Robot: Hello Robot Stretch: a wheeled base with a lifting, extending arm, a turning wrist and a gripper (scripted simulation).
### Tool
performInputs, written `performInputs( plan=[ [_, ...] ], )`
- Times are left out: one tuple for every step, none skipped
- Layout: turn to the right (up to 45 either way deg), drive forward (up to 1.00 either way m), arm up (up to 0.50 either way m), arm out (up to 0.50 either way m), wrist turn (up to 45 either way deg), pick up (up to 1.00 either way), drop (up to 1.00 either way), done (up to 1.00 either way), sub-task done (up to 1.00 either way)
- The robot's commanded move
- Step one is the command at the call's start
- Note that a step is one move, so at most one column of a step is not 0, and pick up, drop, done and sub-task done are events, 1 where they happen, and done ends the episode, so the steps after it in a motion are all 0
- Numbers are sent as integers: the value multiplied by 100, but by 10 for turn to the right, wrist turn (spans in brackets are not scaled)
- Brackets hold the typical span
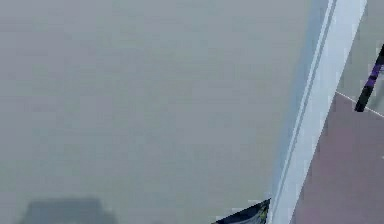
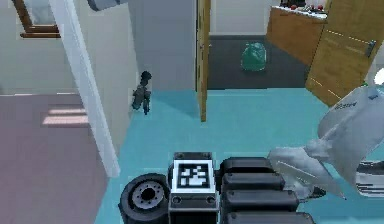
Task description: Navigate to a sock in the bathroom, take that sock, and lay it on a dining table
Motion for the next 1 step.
performInputs(
  plan=[
    [-390, 0, 0, 0, 0, 0, 0, 0, 0]
  ],
)
